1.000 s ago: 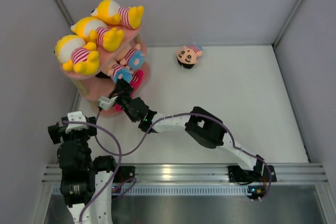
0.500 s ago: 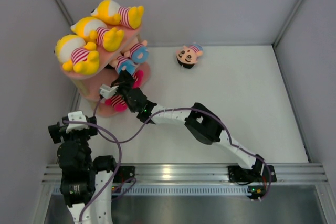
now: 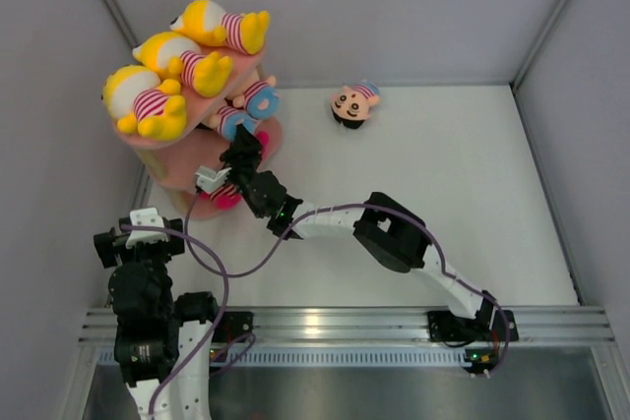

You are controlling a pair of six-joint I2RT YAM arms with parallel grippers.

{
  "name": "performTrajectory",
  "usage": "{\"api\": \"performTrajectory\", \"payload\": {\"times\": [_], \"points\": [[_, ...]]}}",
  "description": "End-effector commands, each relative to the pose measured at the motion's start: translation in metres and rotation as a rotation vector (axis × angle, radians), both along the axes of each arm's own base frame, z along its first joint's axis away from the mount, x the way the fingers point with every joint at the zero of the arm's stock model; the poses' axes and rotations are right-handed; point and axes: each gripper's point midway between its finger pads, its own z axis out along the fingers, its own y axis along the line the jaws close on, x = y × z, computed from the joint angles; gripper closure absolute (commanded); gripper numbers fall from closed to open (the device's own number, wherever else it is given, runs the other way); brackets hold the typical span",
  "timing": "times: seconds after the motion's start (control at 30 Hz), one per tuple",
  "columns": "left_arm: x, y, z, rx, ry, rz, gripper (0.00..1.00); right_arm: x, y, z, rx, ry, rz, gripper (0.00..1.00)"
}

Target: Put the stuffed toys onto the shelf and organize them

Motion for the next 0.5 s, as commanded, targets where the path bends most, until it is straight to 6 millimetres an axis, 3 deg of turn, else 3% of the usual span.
{"api": "performTrajectory", "payload": {"times": [0.0, 0.13, 0.2, 0.23, 0.3, 0.33, 0.37, 0.4, 0.43, 0.47], "points": [[0.0, 0.0, 0.01, 0.0, -0.048, -0.001, 0.01, -0.015, -0.001, 0.011, 0.008, 0.012, 0.029, 0.36], [0.0, 0.0, 0.011, 0.002, -0.051, 0.002, 0.01, -0.031, -0.011, 0.011, -0.003, -0.023, 0.017, 0.11], [-0.001, -0.001, 0.011, 0.0, -0.055, -0.001, 0.02, -0.038, -0.016, 0.002, -0.018, -0.01, 0.016, 0.06], [0.0, -0.001, 0.011, -0.004, -0.053, -0.002, 0.01, -0.041, -0.021, 0.009, 0.001, -0.01, 0.013, 0.01], [-0.001, -0.001, 0.012, -0.002, -0.057, -0.005, 0.01, -0.049, -0.033, 0.005, 0.018, -0.003, 0.008, 0.01], [-0.001, -0.002, 0.012, -0.003, -0.058, -0.005, 0.01, -0.053, -0.044, 0.017, 0.049, -0.002, -0.012, 0.01], [0.0, -0.002, 0.012, -0.003, -0.058, -0.009, 0.01, -0.058, -0.054, 0.003, 0.035, 0.021, -0.017, 0.01], [0.0, -0.003, 0.012, 0.0, -0.056, -0.013, 0.01, -0.069, -0.065, 0.023, 0.09, 0.02, -0.013, 0.01], [0.001, -0.005, 0.01, 0.001, -0.051, -0.027, 0.01, -0.077, -0.078, 0.0, 0.079, 0.078, -0.017, 0.01], [0.002, -0.005, 0.009, 0.003, -0.047, -0.033, 0.01, -0.083, -0.087, -0.002, 0.099, 0.111, -0.015, 0.01]]}}
